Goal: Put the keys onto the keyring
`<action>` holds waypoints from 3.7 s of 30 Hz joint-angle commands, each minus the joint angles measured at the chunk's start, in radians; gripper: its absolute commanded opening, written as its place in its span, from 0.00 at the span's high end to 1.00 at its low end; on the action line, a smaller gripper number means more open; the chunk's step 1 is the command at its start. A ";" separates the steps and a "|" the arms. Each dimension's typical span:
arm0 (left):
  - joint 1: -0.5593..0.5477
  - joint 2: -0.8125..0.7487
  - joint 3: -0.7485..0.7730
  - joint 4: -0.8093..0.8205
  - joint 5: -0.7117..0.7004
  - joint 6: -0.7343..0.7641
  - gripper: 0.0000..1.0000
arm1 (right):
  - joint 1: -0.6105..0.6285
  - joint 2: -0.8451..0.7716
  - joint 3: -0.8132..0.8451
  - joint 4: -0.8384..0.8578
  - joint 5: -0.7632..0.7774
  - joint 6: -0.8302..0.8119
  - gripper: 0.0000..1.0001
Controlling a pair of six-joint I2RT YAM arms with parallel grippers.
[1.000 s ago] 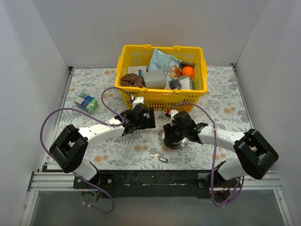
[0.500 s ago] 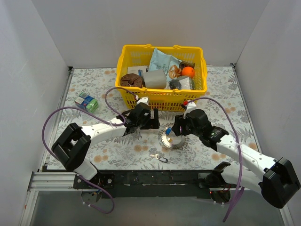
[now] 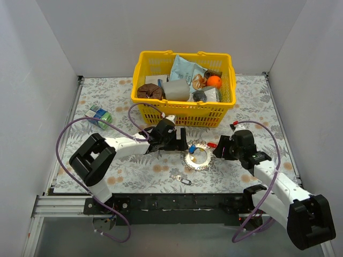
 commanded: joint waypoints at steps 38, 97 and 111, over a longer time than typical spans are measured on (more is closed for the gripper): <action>-0.037 0.085 -0.040 0.077 0.127 -0.064 0.10 | -0.009 0.091 -0.165 0.166 -0.229 0.069 0.40; -0.121 -0.018 0.010 0.030 0.056 -0.001 0.09 | -0.029 0.018 -0.090 0.116 -0.216 0.008 0.30; -0.100 0.116 0.064 0.095 0.197 -0.018 0.20 | -0.050 0.067 -0.126 0.162 -0.278 0.038 0.31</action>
